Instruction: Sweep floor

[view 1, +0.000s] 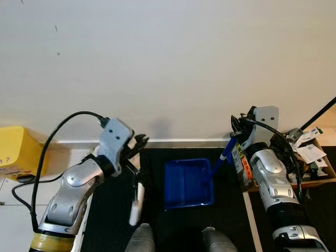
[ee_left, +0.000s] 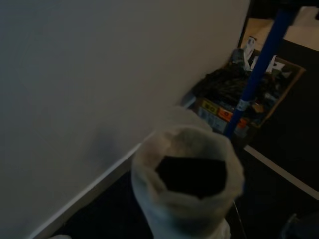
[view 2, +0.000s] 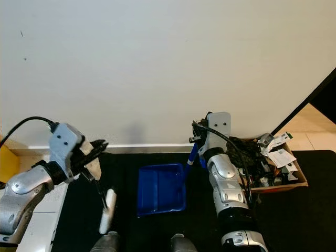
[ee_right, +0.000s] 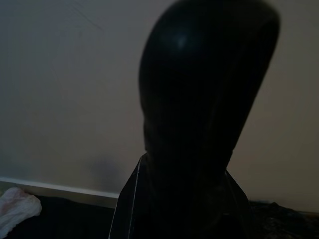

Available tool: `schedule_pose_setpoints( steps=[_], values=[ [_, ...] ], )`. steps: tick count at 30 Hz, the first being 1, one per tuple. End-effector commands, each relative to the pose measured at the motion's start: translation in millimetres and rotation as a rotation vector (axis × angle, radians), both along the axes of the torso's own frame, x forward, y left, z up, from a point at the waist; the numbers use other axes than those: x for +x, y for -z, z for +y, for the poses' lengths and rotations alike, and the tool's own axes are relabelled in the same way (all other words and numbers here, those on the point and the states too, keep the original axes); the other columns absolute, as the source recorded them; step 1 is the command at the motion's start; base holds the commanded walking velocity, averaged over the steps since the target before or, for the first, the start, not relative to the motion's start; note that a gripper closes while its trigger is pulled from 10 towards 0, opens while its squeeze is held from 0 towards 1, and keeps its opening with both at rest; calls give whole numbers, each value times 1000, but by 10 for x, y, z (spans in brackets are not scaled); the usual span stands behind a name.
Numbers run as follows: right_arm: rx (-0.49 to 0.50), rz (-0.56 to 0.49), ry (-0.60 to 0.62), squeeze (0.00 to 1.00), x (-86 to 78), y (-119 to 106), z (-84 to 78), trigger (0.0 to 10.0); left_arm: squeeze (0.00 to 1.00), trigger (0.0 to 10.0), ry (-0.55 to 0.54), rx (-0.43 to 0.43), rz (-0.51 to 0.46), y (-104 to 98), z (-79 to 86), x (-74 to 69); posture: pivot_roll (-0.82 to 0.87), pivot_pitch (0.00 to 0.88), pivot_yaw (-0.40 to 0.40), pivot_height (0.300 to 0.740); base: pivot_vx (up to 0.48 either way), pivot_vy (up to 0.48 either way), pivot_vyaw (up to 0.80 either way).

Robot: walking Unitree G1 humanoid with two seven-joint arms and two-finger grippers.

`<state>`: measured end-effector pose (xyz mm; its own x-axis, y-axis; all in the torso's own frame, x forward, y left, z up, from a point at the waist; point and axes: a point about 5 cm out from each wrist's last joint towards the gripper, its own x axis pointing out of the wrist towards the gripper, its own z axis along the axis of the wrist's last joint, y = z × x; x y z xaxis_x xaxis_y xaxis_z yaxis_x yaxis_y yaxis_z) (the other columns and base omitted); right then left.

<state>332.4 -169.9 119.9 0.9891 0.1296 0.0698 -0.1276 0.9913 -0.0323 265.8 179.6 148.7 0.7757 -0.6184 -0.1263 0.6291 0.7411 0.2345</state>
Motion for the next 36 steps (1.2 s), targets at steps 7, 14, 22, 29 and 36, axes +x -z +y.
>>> schedule_pose_setpoints(
  steps=[7, 14, 22, 29, 36],
  values=[
    [7, -23, 29, 0, -36, -7, -47, 10000, 0, 10000, -259, -165, -100, -178, 165, 208, 144, 137, -11, 740, 0, 0, 0],
    [9, -21, 29, 0, -17, -11, -49, 10000, 0, 10000, -274, -167, -126, -213, 200, 211, 154, 135, -18, 740, 0, 0, 0],
    [5, -22, 40, 0, 11, -29, -90, 10000, 0, 10000, -281, -163, -136, -200, 205, 198, 156, 135, -23, 740, 391, 0, 0],
    [4, -21, 41, 0, 8, -27, -92, 10000, 0, 10000, -287, -162, -136, -195, 202, 207, 155, 135, -23, 740, 450, 0, 0],
    [4, -17, 36, 0, 11, -19, -85, 10000, 0, 10000, -296, -160, -137, -189, 218, 212, 157, 138, -27, 740, 449, 0, 0]
  ],
)
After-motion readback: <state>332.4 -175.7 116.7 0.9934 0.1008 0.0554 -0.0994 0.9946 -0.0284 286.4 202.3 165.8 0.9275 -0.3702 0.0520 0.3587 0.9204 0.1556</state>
